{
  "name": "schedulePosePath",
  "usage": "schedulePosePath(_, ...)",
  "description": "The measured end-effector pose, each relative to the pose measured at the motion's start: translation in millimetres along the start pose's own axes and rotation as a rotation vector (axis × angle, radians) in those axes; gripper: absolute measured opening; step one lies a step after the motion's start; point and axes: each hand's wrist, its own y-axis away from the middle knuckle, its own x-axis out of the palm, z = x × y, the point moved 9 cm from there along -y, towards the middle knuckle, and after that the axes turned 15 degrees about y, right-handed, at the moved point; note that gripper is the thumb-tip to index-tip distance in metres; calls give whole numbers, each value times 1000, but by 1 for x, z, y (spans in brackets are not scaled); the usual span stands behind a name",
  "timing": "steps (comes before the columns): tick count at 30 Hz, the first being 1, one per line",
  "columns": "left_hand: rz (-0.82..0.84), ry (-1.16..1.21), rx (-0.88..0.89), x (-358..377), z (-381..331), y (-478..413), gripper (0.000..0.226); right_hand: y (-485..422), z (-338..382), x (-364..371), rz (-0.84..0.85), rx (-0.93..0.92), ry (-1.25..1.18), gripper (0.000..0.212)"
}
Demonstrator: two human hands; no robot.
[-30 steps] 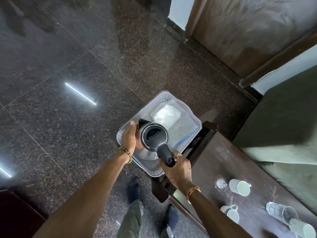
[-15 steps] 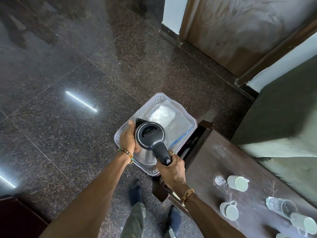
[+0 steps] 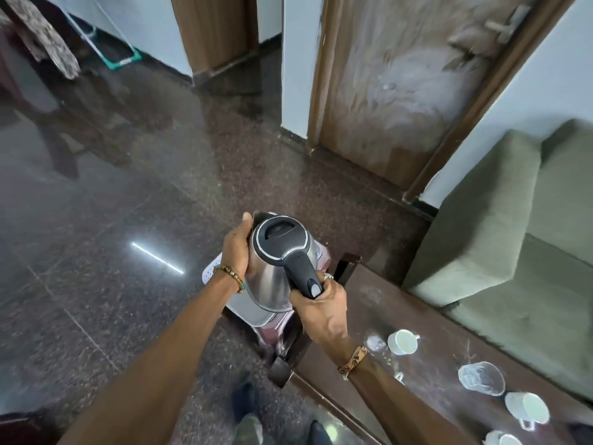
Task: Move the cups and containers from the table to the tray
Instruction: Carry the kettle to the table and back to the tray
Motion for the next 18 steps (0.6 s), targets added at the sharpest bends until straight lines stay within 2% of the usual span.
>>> schedulePosePath(9,113,-29,72,94,-14,80,50,59,7,-114,-138,-67,54,6)
schedulePosePath(18,188,22,29,142,11,130,61,116,-12,-171,-283,-39,87,13)
